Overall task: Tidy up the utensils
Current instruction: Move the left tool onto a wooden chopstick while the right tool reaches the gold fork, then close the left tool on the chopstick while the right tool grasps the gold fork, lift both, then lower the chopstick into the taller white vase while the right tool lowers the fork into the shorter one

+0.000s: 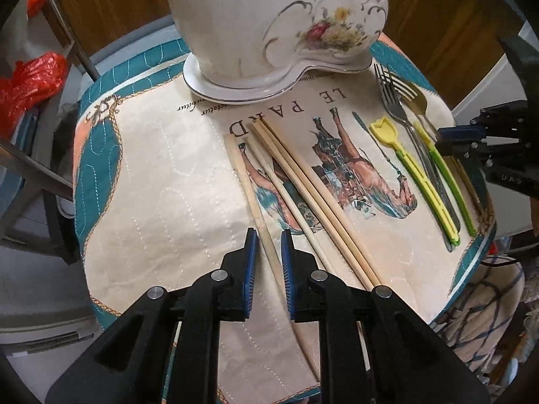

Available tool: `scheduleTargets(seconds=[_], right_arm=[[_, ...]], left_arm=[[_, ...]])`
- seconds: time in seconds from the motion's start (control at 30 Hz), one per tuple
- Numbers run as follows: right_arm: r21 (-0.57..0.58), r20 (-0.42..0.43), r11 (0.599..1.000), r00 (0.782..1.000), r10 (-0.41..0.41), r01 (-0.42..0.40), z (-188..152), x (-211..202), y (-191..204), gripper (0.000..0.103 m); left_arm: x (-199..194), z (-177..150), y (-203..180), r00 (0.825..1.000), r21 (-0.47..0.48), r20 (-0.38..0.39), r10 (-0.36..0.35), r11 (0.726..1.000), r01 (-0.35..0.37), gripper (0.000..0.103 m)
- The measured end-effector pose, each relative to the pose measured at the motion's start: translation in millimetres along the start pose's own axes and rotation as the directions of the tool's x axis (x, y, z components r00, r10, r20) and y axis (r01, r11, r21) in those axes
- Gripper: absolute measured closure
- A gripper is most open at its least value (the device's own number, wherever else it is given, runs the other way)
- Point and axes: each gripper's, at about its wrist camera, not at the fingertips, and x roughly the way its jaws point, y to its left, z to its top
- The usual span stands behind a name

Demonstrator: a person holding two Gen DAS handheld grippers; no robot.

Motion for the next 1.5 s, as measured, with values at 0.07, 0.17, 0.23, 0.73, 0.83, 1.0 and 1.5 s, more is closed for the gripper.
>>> scheduleTargets(seconds=[0.07,0.17,0.23,0.73,0.83,1.0,1.5], right_arm=[[0.035,0.035,0.999,0.999,0.022,-0.023,-2,-1,-5,0.094],[0.078,0.081,0.994,0.994,0.067,-0.073,-8,-6,-16,0.095],[0.099,0.105,0.991,0.991,0.085,-0.096,-9,-8,-21,0.096],[0.108,0.412,0.955,0.887,0.209,-0.275,-31,-44,-36,0.096],[0.100,0.469,0.946,0.853,0.229,-0.309,-31,-51,-35,0.096],[0.076,0.577,0.940,0.784,0.230,-0.332,-31,-73,-31,0.096],[0.034,0.751,0.958,0.640,0.164,-0.286,11,-109,-33,0.096]], left_arm=[[-1,-2,2,1.000,-0.003,0.023,0.013,1.000,-0.012,0.092],[-1,-7,7,0.998,-0.043,0.067,-0.021,0.999,0.024,0.097],[-4,-16,16,0.993,-0.070,0.105,-0.060,0.995,0.068,0.097],[-70,-55,41,0.810,-0.176,0.570,-0.140,0.942,0.287,0.098],[-80,-49,33,0.767,-0.164,0.625,-0.146,0.936,0.312,0.097],[-101,-35,19,0.674,-0.111,0.721,-0.161,0.933,0.342,0.097],[-134,18,16,0.393,-0.044,0.917,-0.073,0.959,0.281,0.097]])
